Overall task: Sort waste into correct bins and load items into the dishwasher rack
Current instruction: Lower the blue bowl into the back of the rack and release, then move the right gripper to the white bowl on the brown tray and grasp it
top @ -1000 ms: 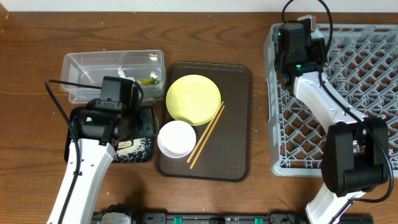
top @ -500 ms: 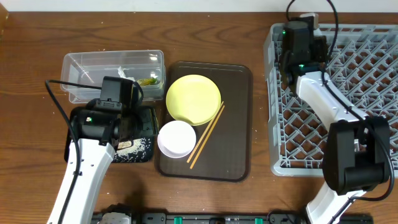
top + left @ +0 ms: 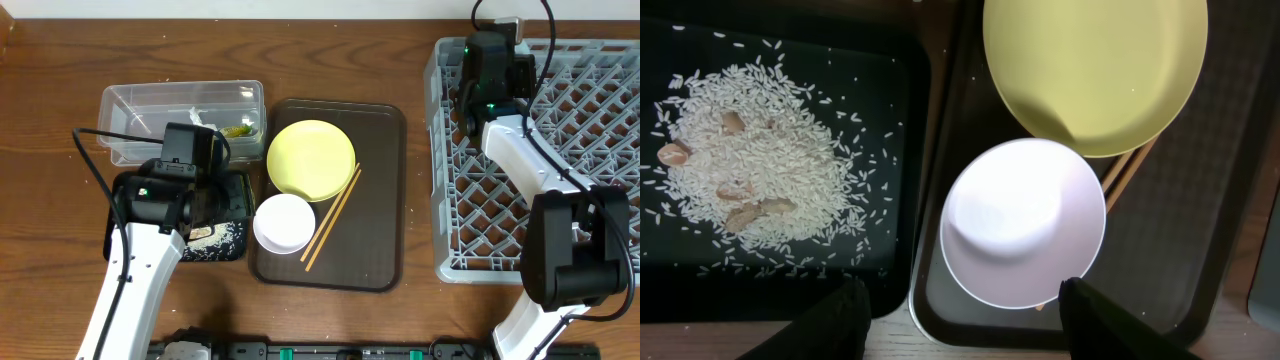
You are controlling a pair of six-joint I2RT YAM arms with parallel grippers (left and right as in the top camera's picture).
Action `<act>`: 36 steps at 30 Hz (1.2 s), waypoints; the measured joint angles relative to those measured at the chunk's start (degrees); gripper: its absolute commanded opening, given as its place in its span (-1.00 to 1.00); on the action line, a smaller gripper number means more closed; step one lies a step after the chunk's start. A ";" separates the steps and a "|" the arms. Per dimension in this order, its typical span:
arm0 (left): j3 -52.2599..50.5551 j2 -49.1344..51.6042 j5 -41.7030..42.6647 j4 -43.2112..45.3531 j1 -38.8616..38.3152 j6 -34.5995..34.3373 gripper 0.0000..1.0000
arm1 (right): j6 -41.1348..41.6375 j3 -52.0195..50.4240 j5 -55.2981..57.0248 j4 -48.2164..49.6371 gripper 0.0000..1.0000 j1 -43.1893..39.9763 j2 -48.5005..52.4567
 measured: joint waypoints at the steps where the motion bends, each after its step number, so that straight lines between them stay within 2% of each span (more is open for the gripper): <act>1: 0.00 0.00 0.00 0.00 0.00 0.00 0.27 | 0.00 0.00 -0.02 -0.31 -0.98 0.00 0.07; 16: 0.00 0.00 0.00 0.00 0.00 0.00 0.27 | 0.92 -0.02 0.09 -2.80 -0.98 2.84 0.87; 22: 0.00 0.00 0.00 0.00 0.00 0.00 0.27 | 1.95 0.11 1.09 -6.84 -0.90 4.28 0.87; 26: 0.00 0.00 -0.02 0.02 0.00 0.00 0.27 | 5.20 0.09 1.84 -13.20 -0.83 6.36 0.87; 29: 0.00 0.00 0.00 -0.02 0.00 0.00 0.27 | 8.28 0.07 1.70 -17.64 -0.63 7.28 0.83; 30: 0.00 0.00 0.00 -0.02 0.00 0.00 0.27 | 9.20 0.07 1.38 -19.26 -0.48 7.56 0.83; 32: 0.00 0.00 -0.02 -0.02 0.00 0.00 0.26 | 10.91 0.04 0.70 -22.71 -0.31 7.93 0.57; 35: 0.00 0.00 0.00 -0.04 0.00 0.00 0.28 | 13.11 -0.15 -0.59 -28.39 -0.16 7.96 -0.87; 36: 0.00 0.00 0.00 -0.02 0.00 0.00 0.34 | 13.97 -0.15 -1.09 -30.16 -0.12 7.96 -1.66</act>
